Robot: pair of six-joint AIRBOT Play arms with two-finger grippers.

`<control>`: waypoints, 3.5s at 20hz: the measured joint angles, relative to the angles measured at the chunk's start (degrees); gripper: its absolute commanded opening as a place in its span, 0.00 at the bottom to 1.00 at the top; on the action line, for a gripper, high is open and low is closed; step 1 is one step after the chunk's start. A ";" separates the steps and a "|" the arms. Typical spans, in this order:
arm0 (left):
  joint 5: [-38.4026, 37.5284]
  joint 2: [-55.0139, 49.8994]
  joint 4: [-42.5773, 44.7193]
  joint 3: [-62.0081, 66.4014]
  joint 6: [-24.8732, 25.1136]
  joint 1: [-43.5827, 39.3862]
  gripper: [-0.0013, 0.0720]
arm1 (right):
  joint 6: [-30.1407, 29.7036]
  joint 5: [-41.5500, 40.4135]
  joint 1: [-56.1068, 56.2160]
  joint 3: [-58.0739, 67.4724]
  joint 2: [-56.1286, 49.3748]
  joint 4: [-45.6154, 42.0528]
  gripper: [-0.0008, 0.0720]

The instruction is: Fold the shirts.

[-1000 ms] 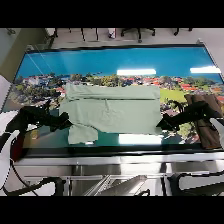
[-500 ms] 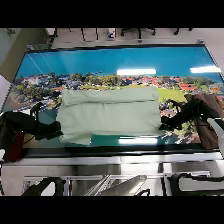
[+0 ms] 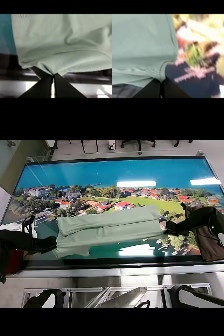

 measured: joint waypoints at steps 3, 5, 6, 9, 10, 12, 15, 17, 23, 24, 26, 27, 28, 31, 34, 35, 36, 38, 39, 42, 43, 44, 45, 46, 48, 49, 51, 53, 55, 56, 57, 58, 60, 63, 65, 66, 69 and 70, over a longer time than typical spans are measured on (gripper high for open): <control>-2.45 -7.43 0.39 8.37 0.00 -1.79 0.04 | -2.03 6.82 1.73 3.58 -1.55 4.68 0.04; -4.17 -13.60 0.46 14.36 -0.02 -3.56 0.04 | -3.10 11.39 3.76 6.47 -4.11 6.23 0.04; -4.94 -17.05 0.66 17.40 -0.02 -4.44 0.04 | -3.54 13.64 4.90 8.24 -5.97 6.84 0.04; -6.21 -26.67 0.87 25.24 -0.11 -6.88 0.04 | -4.81 18.67 7.43 14.08 -12.63 7.74 0.04; -6.56 -29.99 1.05 27.76 -0.22 -7.78 0.04 | -5.11 19.65 7.93 15.98 -14.99 7.96 0.04; -6.80 -35.21 2.40 31.82 -0.22 -9.33 0.04 | -5.66 20.85 8.50 19.34 -19.58 7.91 0.04; -6.03 -42.12 7.08 37.70 -1.84 -11.04 0.04 | -6.08 21.55 8.85 21.88 -23.50 6.36 0.04; -5.03 -45.57 9.25 41.13 -3.04 -11.52 0.04 | -6.27 21.79 8.94 22.73 -24.57 5.27 0.23; 0.24 -51.45 8.90 50.64 -4.35 -12.00 0.95 | -6.10 16.85 8.20 28.70 -25.73 1.81 0.75; 1.36 -51.78 8.63 52.30 -4.44 -12.04 0.95 | -5.35 15.58 7.61 30.03 -26.03 0.94 0.75; 3.87 -52.26 8.33 56.15 -4.52 -12.02 0.95 | -4.17 12.48 6.40 32.15 -27.23 -0.13 0.75; 5.20 -52.37 8.22 58.05 -4.52 -12.02 0.95 | -3.41 10.95 5.81 32.92 -28.00 -0.35 0.75; 6.62 -52.48 7.85 60.08 -4.52 -12.02 0.95 | -3.10 9.75 5.31 33.44 -28.74 -0.33 0.75; 10.12 -52.61 6.25 65.61 -4.55 -12.02 0.95 | -2.75 6.29 4.15 34.27 -31.26 1.60 0.75; 11.85 -52.65 1.46 69.09 -4.63 -12.04 0.63 | -3.04 4.20 3.67 34.71 -33.55 5.27 0.60; 12.13 -52.65 -0.87 69.53 -4.72 -12.04 0.28 | -3.10 3.50 3.56 34.77 -34.23 6.03 0.42; 12.13 -52.65 -3.04 69.59 -4.50 -12.13 0.08 | -3.23 2.73 3.52 34.80 -34.91 6.51 0.26; 11.96 -52.65 -6.95 68.91 -3.80 -12.79 0.04 | -3.54 1.46 3.52 34.80 -35.74 7.45 0.04; 11.39 -52.68 -8.20 68.30 -3.37 -13.42 0.04 | -4.13 1.09 3.52 34.82 -35.98 7.50 0.04; 7.67 -52.68 -10.56 65.81 -2.54 -16.50 0.04 | -4.61 0.70 3.50 34.95 -35.67 7.54 0.04; 5.44 -52.70 -10.86 64.59 -2.34 -18.12 0.04 | -4.74 0.20 3.48 34.91 -35.10 7.21 0.04; 2.95 -52.72 -11.08 63.23 -2.29 -19.87 0.04 | -4.83 -0.09 3.45 34.88 -34.23 6.34 0.04; -0.13 -52.76 -11.10 61.57 -2.12 -21.94 0.04 | -4.94 -0.90 3.23 34.86 -32.81 6.34 0.04; -3.19 -52.92 -11.10 59.93 -2.10 -24.00 0.04 | -5.01 -1.03 3.02 34.97 -30.95 6.64 0.04; -9.44 -54.10 -11.28 57.16 -1.92 -28.52 0.04 | -5.25 -2.34 2.49 35.04 -26.62 7.04 0.04; -11.82 -55.30 -11.28 56.54 -1.90 -30.73 0.04 | -5.44 -3.34 2.23 35.01 -24.20 7.08 0.04; -14.95 -58.99 -11.32 57.20 -1.92 -35.23 0.04 | -5.60 -4.98 1.81 35.06 -18.69 7.45 0.04; -16.31 -63.30 -11.52 59.95 -1.95 -39.26 0.04 | -5.60 -6.78 1.62 35.06 -13.38 7.48 0.04; -16.26 -67.52 -11.72 64.19 -2.45 -42.75 0.04 | -5.60 -8.28 1.44 35.06 -8.13 7.74 0.04; -15.76 -69.53 -11.74 66.49 -2.58 -44.24 0.04 | -5.53 -8.81 1.33 35.06 -5.66 7.74 0.04; -15.41 -71.14 -11.87 68.41 -3.04 -45.48 0.04 | -4.98 -9.22 1.29 35.06 -3.37 7.85 0.04; -15.34 -72.39 -11.93 69.81 -3.54 -46.53 0.04 | -4.63 -9.64 1.29 35.06 -1.20 7.98 0.04; -15.82 -73.75 -12.81 70.73 -4.13 -47.80 0.04 | -3.96 -10.19 1.29 35.06 2.03 8.07 0.04; -15.85 -73.13 -16.00 70.34 -4.79 -47.80 0.04 | -2.97 -11.43 1.29 34.93 4.09 8.11 0.04; -13.94 -70.40 -18.03 70.93 -4.72 -46.36 0.04 | -2.27 -12.07 1.55 34.42 4.15 8.09 0.04; -12.44 -68.22 -18.64 71.32 -4.28 -45.24 0.04 | -1.90 -12.31 1.92 34.05 4.02 8.09 0.04; -7.06 -57.44 -19.74 71.76 -2.58 -39.54 0.04 | -1.44 -12.68 4.31 32.83 3.76 8.96 0.04; -5.73 -52.72 -20.11 71.17 -2.10 -37.03 0.04 | -1.22 -12.57 5.77 32.57 3.74 9.90 0.04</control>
